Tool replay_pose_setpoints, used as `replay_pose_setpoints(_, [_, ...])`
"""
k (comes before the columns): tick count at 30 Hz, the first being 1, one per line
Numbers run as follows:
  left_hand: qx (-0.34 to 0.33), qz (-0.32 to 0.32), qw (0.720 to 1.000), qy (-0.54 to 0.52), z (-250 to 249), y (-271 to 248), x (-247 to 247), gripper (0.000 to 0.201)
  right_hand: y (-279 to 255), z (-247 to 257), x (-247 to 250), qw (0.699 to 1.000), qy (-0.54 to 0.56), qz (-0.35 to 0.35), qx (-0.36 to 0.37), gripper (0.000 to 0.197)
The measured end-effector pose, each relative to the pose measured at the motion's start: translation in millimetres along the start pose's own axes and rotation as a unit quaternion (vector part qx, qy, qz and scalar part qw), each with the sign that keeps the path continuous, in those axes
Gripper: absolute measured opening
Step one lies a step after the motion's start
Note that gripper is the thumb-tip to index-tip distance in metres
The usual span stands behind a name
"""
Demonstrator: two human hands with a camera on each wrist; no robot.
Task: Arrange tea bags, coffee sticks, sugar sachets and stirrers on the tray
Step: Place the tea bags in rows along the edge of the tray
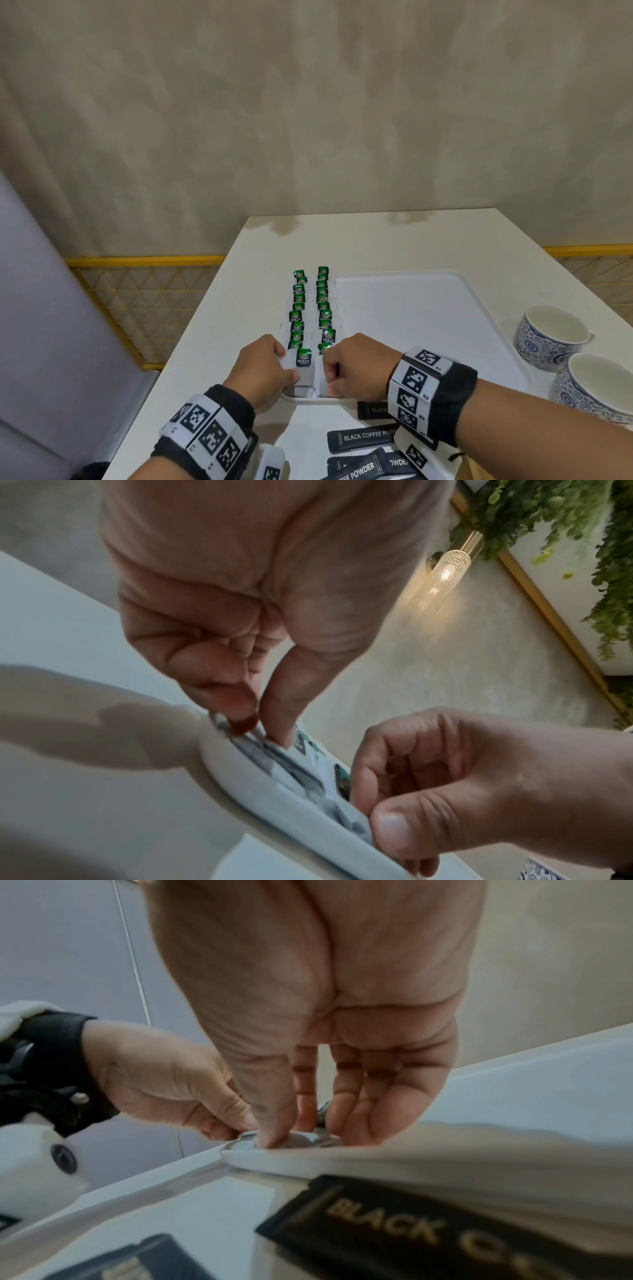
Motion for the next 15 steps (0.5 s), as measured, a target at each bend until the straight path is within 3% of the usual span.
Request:
replay_pose_setpoints(8, [0.007, 0.012, 0.999, -0.048, 5.9, 5.7, -1.6, 0.031, 3.1, 0.7, -2.0, 0.999, -0.042, -0.011, 0.02, 0.006])
replay_pose_setpoints(15, [0.031, -0.004, 0.998, -0.058, 1.2, 1.1, 0.9, 0.054, 7.4, 0.7, -1.1, 0.997, -0.071, -0.036, 0.017, 0.005])
Point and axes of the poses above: each hand's wrist, its own y-axis towards the middle knuckle, its own x-axis out of the back of the hand, z = x × y, the point moved 4 cm from there along y, towards the middle knuckle, and after that the axes turned 3 degrees about -z, right-handed, at the moved point
